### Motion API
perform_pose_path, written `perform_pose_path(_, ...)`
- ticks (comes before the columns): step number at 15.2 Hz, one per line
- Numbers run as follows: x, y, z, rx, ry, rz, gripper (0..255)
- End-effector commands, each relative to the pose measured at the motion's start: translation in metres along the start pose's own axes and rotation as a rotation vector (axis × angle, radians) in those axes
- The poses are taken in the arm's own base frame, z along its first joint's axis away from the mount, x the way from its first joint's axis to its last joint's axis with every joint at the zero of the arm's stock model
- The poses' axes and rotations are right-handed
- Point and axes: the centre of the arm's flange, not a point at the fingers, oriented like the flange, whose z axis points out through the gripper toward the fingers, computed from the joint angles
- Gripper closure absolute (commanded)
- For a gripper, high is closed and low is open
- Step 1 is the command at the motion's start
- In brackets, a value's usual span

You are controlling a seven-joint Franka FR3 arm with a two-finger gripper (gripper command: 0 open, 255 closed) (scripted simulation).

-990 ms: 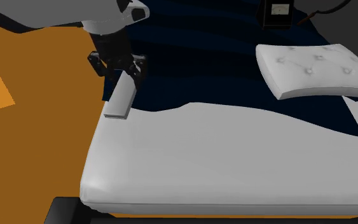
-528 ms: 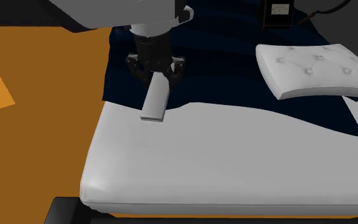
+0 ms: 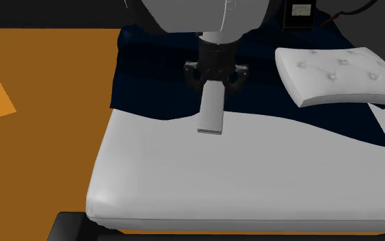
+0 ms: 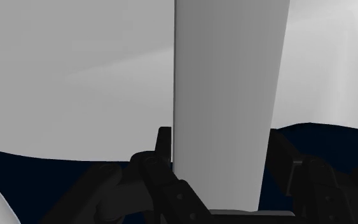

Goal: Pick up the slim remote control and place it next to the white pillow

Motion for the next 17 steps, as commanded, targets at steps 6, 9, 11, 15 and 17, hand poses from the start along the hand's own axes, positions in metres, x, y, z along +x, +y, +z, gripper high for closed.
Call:
perform_pose_path(6,0.006,0.092,-0.004,0.0,0.001,-0.001,255)
perform_pose_path(9,0.009,0.131,-0.003,0.0,0.001,-0.001,255)
perform_pose_path(11,0.01,0.158,-0.002,0.0,0.001,-0.001,255)
perform_pose_path(15,0.014,0.21,-0.001,0.0,0.001,-0.001,255)
perform_pose_path(17,0.016,0.237,-0.001,0.0,0.001,-0.001,255)
